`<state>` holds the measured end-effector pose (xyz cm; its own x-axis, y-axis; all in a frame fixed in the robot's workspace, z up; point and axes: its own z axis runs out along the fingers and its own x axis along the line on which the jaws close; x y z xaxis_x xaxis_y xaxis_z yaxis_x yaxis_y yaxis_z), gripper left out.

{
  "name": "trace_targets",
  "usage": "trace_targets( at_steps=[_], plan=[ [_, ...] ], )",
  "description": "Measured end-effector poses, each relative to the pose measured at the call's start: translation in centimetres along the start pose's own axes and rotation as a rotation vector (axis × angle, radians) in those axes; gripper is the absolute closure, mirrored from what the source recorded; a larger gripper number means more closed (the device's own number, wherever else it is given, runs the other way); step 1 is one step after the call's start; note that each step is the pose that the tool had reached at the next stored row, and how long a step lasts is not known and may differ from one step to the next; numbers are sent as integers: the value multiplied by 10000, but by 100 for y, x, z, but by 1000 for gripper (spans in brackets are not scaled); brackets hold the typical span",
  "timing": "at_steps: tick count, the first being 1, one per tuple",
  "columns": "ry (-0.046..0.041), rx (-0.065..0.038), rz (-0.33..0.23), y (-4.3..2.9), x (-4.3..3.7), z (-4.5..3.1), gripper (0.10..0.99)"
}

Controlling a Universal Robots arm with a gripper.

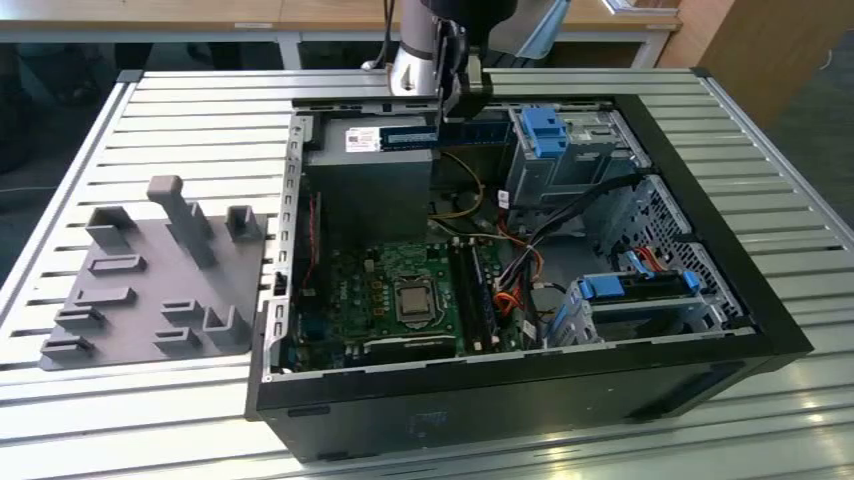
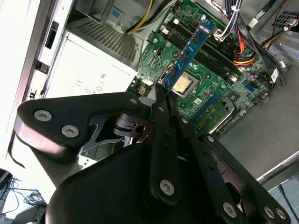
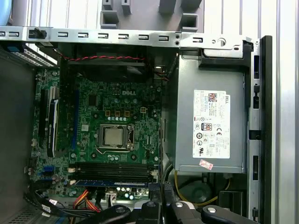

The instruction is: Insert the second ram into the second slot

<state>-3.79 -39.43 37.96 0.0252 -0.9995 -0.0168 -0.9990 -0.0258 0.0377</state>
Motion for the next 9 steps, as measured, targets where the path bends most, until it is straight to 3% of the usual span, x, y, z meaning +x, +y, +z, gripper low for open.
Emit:
trace_targets(
  at_steps=[9],
  plan=[
    [-55, 25, 1491, -1, 0, 15, 949]
  ],
)
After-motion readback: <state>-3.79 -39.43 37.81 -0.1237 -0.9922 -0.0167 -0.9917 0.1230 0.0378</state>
